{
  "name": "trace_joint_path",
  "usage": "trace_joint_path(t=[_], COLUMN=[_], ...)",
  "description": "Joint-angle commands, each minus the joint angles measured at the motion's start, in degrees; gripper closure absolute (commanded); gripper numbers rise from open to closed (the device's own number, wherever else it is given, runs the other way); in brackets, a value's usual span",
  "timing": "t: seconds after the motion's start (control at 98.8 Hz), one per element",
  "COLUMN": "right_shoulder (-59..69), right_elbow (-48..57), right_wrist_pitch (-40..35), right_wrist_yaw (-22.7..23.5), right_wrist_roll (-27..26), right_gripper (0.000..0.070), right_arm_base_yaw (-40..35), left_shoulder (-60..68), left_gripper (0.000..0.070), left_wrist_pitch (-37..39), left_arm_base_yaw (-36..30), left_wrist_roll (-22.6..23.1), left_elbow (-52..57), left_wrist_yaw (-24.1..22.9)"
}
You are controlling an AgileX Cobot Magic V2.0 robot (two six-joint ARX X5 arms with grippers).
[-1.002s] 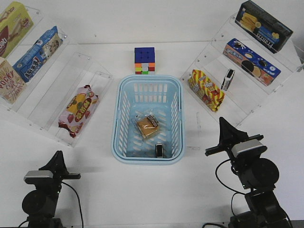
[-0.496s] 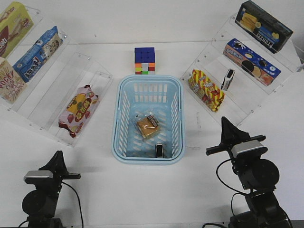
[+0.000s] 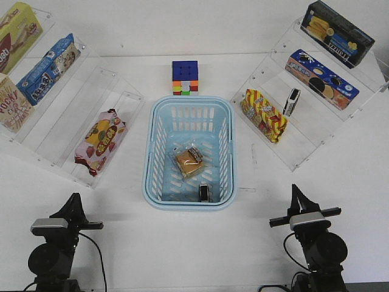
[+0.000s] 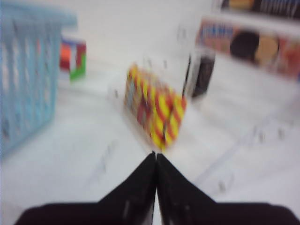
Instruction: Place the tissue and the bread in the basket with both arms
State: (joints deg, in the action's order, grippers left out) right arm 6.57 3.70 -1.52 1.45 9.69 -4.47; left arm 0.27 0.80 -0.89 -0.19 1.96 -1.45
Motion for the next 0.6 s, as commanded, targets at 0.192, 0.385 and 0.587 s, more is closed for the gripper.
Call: trace_joint_path(t=[0.192,0.385,0.587], right_shoulder=[-6.5,-6.5,-6.5], right_elbow=[-3.0,-3.0,-3.0], right_wrist_pitch=[-5.6,-5.3,-4.1], right_wrist_yaw=[-2.2,-2.5,-2.6], right_wrist_roll=[-2.5,-6.8,-6.8], right_gripper=[0.0700,0.0700,0.0700], right_arm_base_yaw=[1.0,1.4,1.4], left_shoulder=[-0.1,-0.1,-0.1], left_gripper=[0.0699,0.0699,0.0699], left_wrist_pitch=[0.8,0.9,0.9], left_arm_base_yaw=[0.0,0.0,0.0], left_wrist_roll=[-0.5,-0.5,-0.5], left_elbow=[-1.2,-1.2,-1.2], left_wrist_yaw=[0.0,0.0,0.0])
